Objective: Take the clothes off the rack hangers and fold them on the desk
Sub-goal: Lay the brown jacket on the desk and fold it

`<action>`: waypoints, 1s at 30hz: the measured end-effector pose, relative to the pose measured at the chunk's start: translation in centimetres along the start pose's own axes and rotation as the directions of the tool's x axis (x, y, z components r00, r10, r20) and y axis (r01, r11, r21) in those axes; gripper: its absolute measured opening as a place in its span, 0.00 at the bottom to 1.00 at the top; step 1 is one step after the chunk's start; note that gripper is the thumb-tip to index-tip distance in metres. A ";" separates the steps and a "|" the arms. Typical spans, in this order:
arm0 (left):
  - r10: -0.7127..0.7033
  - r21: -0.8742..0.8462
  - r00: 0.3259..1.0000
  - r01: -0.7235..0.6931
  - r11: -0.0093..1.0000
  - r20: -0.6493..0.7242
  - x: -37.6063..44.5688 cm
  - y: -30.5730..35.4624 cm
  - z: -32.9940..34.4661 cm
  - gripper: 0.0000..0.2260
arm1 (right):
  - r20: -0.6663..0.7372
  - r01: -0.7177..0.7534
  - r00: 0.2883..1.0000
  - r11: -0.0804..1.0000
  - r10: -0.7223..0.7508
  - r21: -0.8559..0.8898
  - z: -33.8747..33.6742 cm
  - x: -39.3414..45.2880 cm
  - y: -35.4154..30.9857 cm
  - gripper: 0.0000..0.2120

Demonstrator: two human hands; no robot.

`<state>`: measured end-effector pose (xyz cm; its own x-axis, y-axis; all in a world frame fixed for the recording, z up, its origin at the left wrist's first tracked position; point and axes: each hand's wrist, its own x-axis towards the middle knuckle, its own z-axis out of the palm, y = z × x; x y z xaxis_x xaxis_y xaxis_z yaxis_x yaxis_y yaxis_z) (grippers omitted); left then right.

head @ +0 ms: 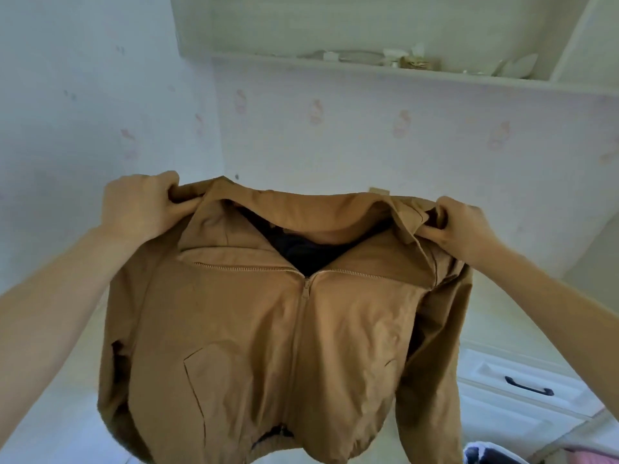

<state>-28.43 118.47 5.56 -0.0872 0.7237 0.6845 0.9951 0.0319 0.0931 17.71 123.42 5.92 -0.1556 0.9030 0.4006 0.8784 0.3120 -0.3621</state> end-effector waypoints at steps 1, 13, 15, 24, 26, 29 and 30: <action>0.022 0.003 1.000 -0.022 1.000 -0.013 1.0 -0.6 0.6 0.31 | 0.013 0.033 0.999 0.999 -0.033 -0.021 0.4 1.5 -0.1 0.23; 0.032 0.034 0.951 -0.045 0.998 0.308 14.6 -10.4 22.8 0.30 | 0.187 0.005 0.982 0.997 -0.019 0.077 18.4 24.9 2.0 0.44; 0.003 0.024 0.904 -0.015 1.000 0.428 15.1 -12.0 27.6 0.29 | 0.207 -0.056 0.977 0.997 0.045 0.047 22.8 27.5 2.8 0.36; -0.250 0.010 0.698 0.329 0.944 0.671 12.1 -16.9 46.3 0.17 | 0.284 -0.168 0.942 0.983 0.181 -0.068 41.5 34.1 7.3 0.20; -0.331 -0.023 0.659 0.467 0.884 0.675 10.7 -17.4 48.8 0.15 | 0.298 -0.155 0.938 0.983 0.179 -0.100 44.0 34.2 7.7 0.20; -0.478 -0.012 0.541 0.671 0.741 0.692 9.0 -17.5 51.4 0.16 | 0.321 -0.120 0.936 0.988 0.145 -0.095 47.3 34.6 8.3 0.21; -0.513 0.000 0.490 0.723 0.691 0.705 8.2 -17.5 52.0 0.16 | 0.351 -0.097 0.929 0.992 0.118 -0.076 48.1 34.7 8.5 0.21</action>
<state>-44.21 159.64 -28.04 -0.5211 0.8240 -0.2223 0.6244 0.5456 0.5590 -1.94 171.65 -23.79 -0.1994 0.9793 0.0343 0.9211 0.1992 -0.3345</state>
